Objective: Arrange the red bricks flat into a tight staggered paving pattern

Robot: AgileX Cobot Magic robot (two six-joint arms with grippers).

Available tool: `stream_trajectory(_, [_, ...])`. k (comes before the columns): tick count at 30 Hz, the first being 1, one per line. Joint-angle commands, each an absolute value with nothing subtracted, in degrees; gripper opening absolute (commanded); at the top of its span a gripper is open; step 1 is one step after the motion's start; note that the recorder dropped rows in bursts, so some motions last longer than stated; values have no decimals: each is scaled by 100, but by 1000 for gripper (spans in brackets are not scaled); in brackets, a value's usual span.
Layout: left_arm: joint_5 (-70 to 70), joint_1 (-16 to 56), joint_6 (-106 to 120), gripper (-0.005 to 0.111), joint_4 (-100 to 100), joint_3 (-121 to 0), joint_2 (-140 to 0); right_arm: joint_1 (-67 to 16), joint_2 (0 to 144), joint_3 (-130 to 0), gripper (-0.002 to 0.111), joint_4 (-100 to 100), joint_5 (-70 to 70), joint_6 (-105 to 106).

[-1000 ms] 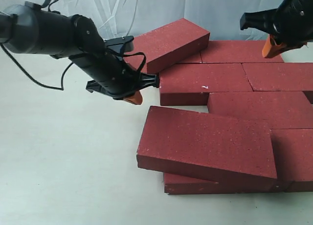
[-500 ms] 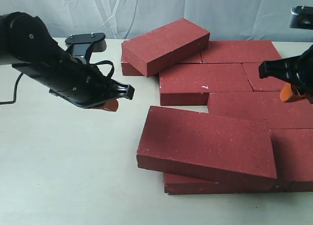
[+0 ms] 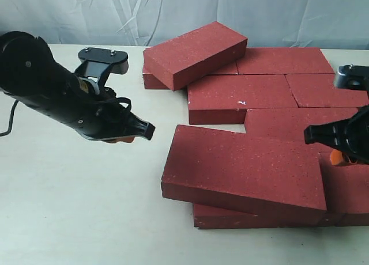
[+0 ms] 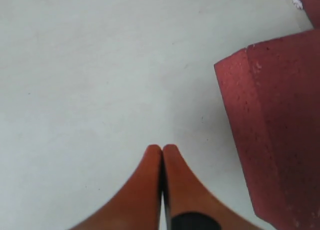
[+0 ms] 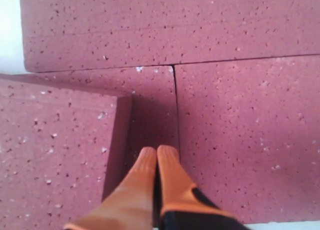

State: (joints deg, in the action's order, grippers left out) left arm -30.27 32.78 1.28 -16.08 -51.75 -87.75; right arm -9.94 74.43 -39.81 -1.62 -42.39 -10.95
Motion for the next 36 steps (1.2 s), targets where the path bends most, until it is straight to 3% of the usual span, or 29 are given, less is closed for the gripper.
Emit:
stream_trajectory(1, [-2669, 3319, 0, 0, -1634, -5156, -8835, -972, 7398, -3843, -1, -451, -4124, -1034])
stream_trajectory(36, [-2793, 3319, 650, 0, -2067, -5156, -9160, -972, 7683, -3557, -1, -1683, -4139, 346])
